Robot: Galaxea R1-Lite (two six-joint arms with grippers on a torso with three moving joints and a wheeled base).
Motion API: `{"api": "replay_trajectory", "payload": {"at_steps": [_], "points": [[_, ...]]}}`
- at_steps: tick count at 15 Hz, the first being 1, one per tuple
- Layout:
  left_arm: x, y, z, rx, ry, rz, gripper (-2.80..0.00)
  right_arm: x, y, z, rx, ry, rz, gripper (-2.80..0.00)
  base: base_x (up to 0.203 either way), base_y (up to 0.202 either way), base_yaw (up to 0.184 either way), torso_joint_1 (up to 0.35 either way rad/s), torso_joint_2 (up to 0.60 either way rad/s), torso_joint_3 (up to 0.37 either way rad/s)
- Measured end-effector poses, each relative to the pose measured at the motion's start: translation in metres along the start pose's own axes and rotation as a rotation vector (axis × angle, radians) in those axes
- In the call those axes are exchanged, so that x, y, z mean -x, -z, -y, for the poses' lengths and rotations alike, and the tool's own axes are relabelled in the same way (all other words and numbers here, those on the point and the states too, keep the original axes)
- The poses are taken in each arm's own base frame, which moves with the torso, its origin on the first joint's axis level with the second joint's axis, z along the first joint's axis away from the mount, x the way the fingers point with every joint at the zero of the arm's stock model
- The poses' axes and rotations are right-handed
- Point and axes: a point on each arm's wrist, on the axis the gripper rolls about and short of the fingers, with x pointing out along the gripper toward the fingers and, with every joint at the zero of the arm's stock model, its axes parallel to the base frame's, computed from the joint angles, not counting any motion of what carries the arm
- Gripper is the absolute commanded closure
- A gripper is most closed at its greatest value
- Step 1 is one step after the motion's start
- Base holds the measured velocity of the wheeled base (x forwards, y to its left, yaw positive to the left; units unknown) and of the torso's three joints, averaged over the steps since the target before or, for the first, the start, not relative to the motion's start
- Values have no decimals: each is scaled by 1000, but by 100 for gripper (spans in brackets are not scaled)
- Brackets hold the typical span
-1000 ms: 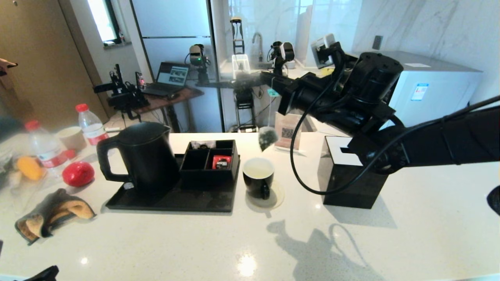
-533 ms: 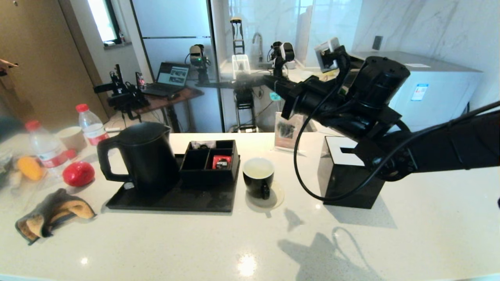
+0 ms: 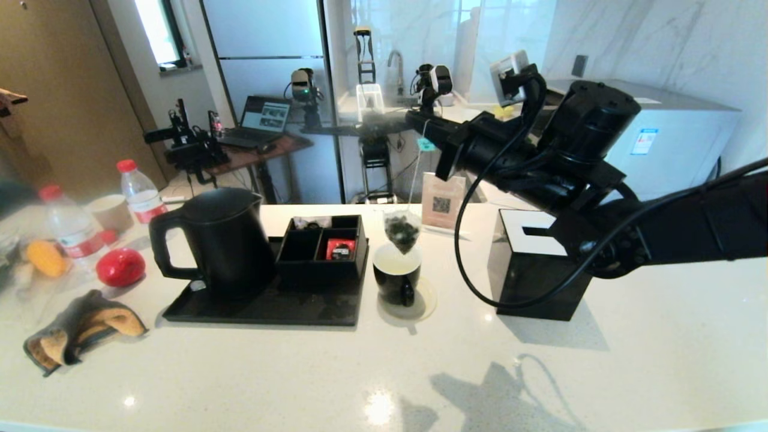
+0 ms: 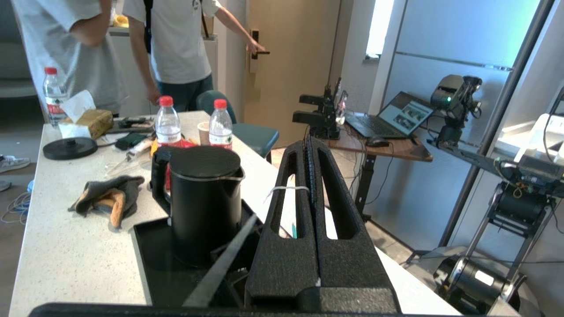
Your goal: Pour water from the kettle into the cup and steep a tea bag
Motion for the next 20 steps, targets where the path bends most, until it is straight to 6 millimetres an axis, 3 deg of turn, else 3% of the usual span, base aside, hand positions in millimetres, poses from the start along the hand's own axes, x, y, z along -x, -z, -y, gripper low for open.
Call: {"api": "replay_trajectory", "payload": {"at_steps": [9,20], "points": [[15,12,0,-50,22,146,0,4,4,0,18,3,-28,0,0,0,0,0,0,0],[17,13,0,-93,29,164,0,9,10,-3,23,-6,4,0,0,0,0,0,0,0]]}}
